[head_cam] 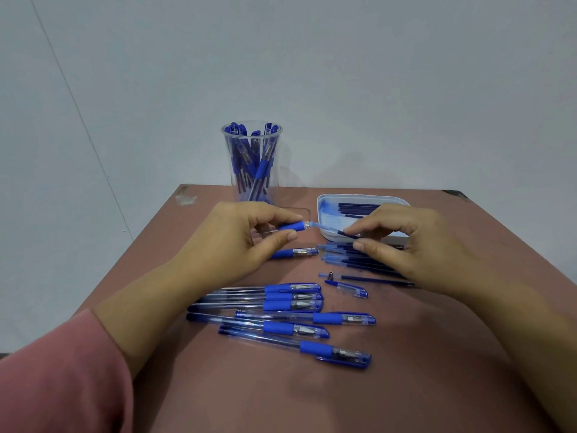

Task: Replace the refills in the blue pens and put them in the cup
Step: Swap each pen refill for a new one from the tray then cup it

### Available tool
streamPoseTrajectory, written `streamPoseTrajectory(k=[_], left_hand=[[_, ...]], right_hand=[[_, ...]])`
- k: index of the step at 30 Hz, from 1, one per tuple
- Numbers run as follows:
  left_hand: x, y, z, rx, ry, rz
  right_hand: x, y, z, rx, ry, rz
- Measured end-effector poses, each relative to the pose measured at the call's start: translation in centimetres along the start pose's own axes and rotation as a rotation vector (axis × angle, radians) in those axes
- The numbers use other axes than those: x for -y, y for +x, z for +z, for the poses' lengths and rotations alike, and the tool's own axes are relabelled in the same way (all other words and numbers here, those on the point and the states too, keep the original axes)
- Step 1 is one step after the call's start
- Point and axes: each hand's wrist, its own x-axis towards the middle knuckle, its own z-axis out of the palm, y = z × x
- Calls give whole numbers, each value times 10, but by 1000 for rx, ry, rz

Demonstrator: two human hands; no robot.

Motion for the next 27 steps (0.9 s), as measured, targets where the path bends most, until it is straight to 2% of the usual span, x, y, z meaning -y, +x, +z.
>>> streamPoseTrajectory(k=[3, 7, 13, 20, 27], left_hand=[[1, 1, -3, 59, 119, 44], [-4, -1, -1, 110, 156, 116], [-6, 0, -1, 61, 150, 79], [-11, -2, 1, 72, 138, 128], [-10, -1, 1, 44, 115, 114]], right_hand=[[-3, 2, 1, 7, -73, -50], [1, 5, 10, 73, -92, -87], [1, 1, 4, -16, -95, -60], [8, 3, 14, 59, -70, -76], [3, -1, 6, 17, -69, -2]])
